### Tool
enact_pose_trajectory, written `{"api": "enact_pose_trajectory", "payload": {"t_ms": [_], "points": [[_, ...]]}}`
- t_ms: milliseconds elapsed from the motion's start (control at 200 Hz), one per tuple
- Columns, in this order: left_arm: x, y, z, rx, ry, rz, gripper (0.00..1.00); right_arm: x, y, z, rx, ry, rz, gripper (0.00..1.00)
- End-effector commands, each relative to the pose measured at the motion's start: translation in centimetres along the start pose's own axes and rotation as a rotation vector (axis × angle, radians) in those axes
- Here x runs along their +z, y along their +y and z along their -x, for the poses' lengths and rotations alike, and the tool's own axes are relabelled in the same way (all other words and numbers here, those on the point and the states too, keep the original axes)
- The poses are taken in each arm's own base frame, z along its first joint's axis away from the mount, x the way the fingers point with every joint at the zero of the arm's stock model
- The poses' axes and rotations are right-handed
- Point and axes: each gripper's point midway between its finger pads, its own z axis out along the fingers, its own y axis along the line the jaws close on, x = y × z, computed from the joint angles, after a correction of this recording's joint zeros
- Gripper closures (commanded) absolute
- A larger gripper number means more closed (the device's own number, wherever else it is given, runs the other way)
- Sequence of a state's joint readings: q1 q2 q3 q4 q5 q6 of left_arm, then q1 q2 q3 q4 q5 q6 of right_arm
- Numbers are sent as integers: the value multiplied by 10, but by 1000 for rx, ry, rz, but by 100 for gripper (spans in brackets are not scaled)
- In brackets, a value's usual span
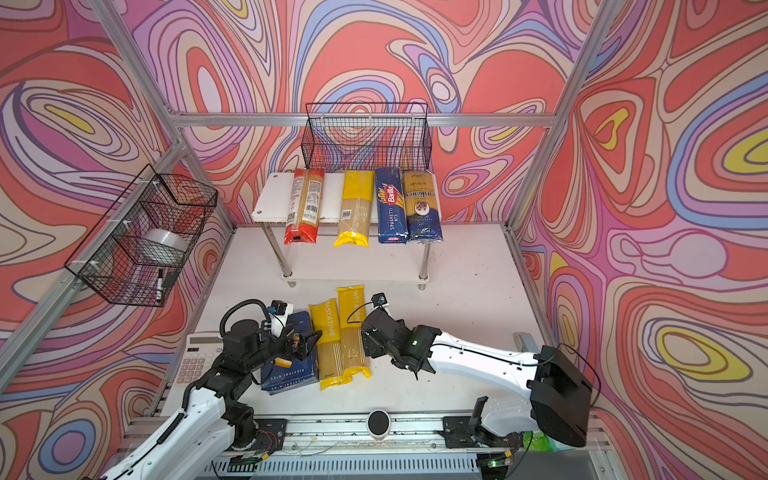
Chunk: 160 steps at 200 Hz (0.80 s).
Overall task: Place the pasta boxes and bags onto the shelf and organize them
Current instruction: 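Move the right gripper down to the yellow PASTATIME bags on the table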
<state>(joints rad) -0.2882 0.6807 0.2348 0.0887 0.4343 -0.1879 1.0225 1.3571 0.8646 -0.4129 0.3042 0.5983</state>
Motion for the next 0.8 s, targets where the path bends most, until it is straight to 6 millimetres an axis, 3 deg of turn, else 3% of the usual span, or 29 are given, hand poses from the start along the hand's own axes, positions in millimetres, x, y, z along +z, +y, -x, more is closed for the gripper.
{"api": "enact_pose_trajectory", "payload": {"t_ms": [0, 115, 245, 796], "points": [[-3, -8, 16, 22, -56, -30, 0, 15, 15, 2, 45, -8, 42, 18], [-2, -7, 15, 19, -53, -29, 0, 34, 32, -8, 41, 57, 87, 11], [-1, -7, 13, 13, -43, -31, 0, 46, 44, -8, 43, 89, 105, 10], [2, -8, 12, 11, -28, -40, 0, 80, 58, -10, -22, 134, 89, 7]]}}
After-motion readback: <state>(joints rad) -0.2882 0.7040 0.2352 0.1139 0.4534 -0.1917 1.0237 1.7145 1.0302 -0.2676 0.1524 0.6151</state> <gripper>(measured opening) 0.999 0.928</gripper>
